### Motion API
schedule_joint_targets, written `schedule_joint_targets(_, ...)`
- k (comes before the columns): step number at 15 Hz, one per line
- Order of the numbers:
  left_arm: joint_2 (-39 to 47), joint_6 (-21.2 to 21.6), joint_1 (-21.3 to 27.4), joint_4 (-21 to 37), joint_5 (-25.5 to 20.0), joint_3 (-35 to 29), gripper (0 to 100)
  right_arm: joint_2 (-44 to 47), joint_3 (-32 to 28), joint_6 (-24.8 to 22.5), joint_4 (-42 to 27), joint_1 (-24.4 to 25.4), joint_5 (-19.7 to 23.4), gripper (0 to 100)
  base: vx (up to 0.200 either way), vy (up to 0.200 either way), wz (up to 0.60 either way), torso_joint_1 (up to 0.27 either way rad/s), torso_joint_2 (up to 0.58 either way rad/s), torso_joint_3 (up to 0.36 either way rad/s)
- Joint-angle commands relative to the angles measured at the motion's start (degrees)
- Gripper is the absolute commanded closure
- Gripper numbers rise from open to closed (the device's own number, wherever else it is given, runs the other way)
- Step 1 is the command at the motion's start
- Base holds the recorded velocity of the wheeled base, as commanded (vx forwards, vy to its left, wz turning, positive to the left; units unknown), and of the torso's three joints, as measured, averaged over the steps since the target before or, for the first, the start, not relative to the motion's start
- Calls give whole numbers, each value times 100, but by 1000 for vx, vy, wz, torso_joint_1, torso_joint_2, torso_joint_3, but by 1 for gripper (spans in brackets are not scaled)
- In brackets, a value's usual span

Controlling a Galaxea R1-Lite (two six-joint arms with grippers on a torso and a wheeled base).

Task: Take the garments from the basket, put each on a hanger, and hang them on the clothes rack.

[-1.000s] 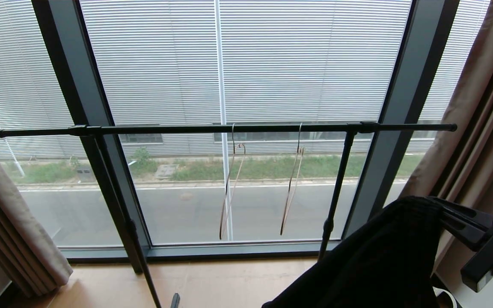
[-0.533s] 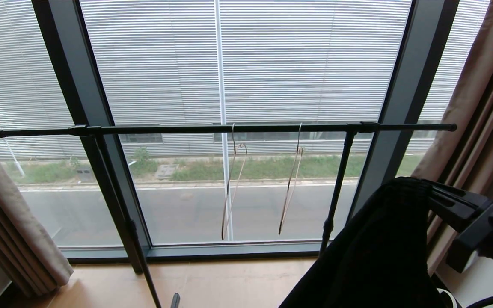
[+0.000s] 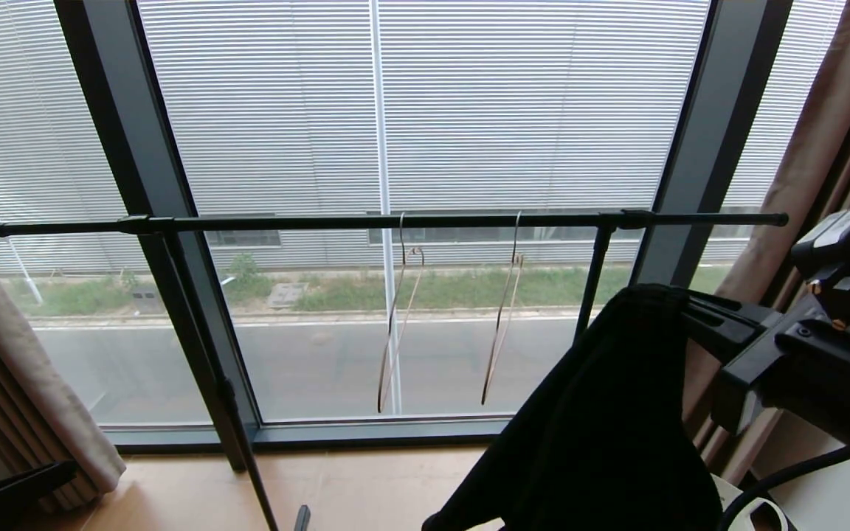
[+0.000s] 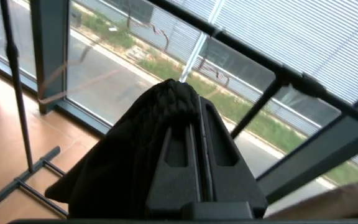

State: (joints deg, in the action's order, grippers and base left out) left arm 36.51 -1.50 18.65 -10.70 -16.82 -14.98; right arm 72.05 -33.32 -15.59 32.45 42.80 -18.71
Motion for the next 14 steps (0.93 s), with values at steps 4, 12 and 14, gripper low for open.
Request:
schedule_joint_targets(4, 2501, -940, 1668, -213, 4, -1077, 0, 1224, -562, 610, -28, 589, -36, 100, 0, 0, 0, 0, 0, 0)
schedule_joint_targets(12, 4488, -1010, 2266, -1215, 382, -1806, 0, 2261, -1704, 1629, 227, 519, -1548, 100, 0, 0, 0, 0, 0, 0)
schedule_joint_targets(14, 4822, -1081, 2433, -1593, 856, -1806, 0, 2472, -1986, 1805, 244, 598, -2075, 100, 0, 0, 0, 0, 0, 0)
